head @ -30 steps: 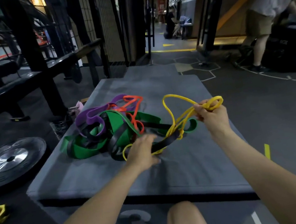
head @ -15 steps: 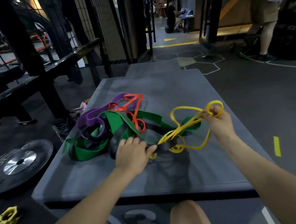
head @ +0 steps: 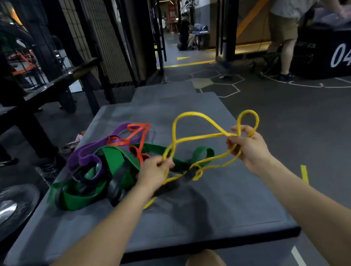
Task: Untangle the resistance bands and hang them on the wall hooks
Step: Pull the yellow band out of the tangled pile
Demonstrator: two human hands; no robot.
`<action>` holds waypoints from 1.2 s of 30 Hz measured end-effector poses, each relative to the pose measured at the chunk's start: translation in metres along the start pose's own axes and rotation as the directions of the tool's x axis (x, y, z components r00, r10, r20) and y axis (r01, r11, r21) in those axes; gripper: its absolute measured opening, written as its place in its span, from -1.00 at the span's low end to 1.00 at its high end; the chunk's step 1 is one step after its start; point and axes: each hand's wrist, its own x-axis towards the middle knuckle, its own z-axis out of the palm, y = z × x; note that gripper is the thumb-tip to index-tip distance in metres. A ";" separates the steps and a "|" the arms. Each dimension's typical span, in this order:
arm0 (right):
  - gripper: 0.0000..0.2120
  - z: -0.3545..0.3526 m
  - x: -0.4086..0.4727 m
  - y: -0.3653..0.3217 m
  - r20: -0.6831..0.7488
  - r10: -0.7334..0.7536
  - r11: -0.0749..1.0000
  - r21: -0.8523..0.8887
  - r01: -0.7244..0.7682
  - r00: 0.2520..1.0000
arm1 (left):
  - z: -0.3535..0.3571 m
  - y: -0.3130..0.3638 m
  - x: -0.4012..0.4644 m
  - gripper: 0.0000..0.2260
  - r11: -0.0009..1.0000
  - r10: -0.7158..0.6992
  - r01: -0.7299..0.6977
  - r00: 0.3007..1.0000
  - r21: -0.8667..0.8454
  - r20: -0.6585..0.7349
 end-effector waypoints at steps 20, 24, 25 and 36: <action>-0.73 0.120 -0.044 -0.023 0.421 -0.221 0.778 -0.467 0.419 0.880 | -0.091 0.135 -0.002 -0.68 0.548 0.082 0.216 0.948 -0.808 0.309; -0.84 0.105 -0.043 -0.042 0.309 -0.274 0.882 -0.297 0.366 0.911 | -0.097 0.104 -0.001 -0.74 0.893 0.055 0.043 0.978 -0.449 0.203; -0.85 0.101 -0.043 -0.049 0.296 -0.287 0.891 -0.266 0.367 0.911 | -0.096 0.094 -0.001 -0.78 0.938 0.064 0.003 0.982 -0.347 0.180; -0.76 0.080 -0.036 -0.105 0.175 -0.321 0.946 0.019 0.322 0.931 | -0.069 0.053 -0.007 -0.84 0.914 0.185 -0.278 0.934 0.294 0.305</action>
